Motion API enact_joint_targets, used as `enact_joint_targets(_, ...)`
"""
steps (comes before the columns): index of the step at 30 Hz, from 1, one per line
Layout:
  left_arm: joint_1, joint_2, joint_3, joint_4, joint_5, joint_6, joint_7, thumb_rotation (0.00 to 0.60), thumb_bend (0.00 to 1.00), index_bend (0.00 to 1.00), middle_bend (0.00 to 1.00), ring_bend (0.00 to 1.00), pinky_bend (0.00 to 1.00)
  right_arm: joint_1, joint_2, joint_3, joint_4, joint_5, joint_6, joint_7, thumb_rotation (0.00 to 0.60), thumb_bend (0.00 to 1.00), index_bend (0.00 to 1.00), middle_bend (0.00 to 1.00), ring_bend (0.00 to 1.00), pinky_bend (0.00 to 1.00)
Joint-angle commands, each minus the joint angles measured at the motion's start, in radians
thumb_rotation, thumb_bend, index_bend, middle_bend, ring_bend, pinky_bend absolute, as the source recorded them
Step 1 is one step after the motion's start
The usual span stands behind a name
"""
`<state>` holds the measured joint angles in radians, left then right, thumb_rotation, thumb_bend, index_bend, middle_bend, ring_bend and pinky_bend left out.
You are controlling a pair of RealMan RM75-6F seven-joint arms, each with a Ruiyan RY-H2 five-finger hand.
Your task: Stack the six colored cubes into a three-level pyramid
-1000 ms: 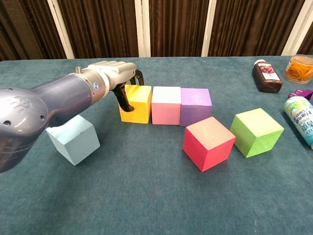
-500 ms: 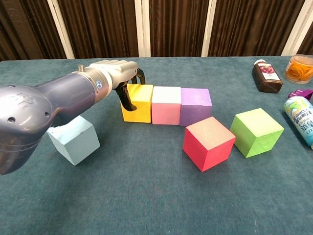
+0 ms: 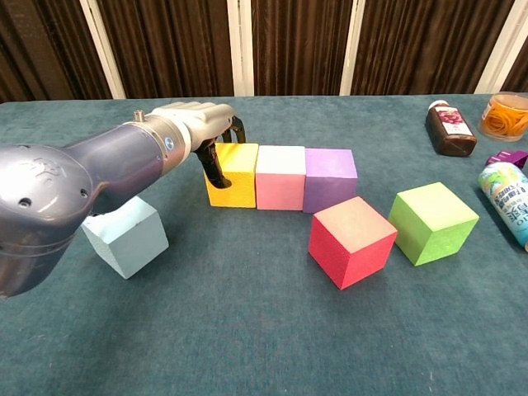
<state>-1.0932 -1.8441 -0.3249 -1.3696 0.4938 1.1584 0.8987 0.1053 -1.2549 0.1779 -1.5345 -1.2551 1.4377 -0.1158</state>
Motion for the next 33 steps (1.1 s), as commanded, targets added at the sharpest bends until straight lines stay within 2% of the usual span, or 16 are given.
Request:
enact_joint_targets(1,0.000,-0.006,-0.002,0.007,0.001,-0.005,-0.004,0.600,0.32,0.26,0.24,0.00,0.00,-0.001,0.000,0.000,-0.001,0.000,0.001,0.000,0.600,0.14,0.01,0.05,0.00,0.00)
enact_joint_targets(11,0.001,-0.017,-0.004,0.016,0.008,-0.012,-0.004,0.600,0.30,0.23,0.22,0.00,0.00,-0.002,0.001,0.001,-0.003,-0.002,0.002,0.003,0.600,0.14,0.01,0.05,0.00,0.00)
enact_joint_targets(19,-0.001,0.010,0.000,-0.031,-0.009,0.011,0.051,0.600,0.30,0.07,0.03,0.00,0.00,-0.003,0.003,0.000,-0.004,-0.004,0.004,0.005,0.600,0.14,0.01,0.05,0.00,0.00)
enact_joint_targets(23,-0.002,0.040,-0.004,-0.080,-0.022,0.041,0.089,0.600,0.30,0.01,0.00,0.00,0.00,-0.003,0.002,-0.001,-0.005,-0.005,0.001,0.003,0.600,0.14,0.01,0.05,0.00,0.00)
enact_joint_targets(28,0.014,0.107,-0.015,-0.189,-0.014,0.044,0.079,0.600,0.30,0.01,0.00,0.00,0.00,-0.004,0.003,-0.002,-0.008,-0.007,0.005,-0.001,0.600,0.14,0.01,0.05,0.00,0.00)
enact_joint_targets(29,0.038,0.171,-0.024,-0.286,0.029,0.056,0.049,0.600,0.30,0.01,0.00,0.00,0.00,-0.005,0.007,-0.004,-0.010,-0.008,0.001,0.001,0.600,0.14,0.01,0.05,0.00,0.00)
enact_joint_targets(31,0.074,0.247,-0.023,-0.386,0.081,0.053,-0.001,0.600,0.30,0.02,0.00,0.00,0.00,-0.005,0.011,-0.006,-0.012,-0.008,-0.003,0.004,0.600,0.14,0.01,0.05,0.00,0.00)
enact_joint_targets(33,0.135,0.328,-0.030,-0.479,0.209,0.071,-0.119,0.600,0.30,0.02,0.00,0.00,0.00,-0.005,0.014,-0.007,-0.013,-0.005,-0.009,0.008,0.600,0.14,0.02,0.05,0.00,0.00)
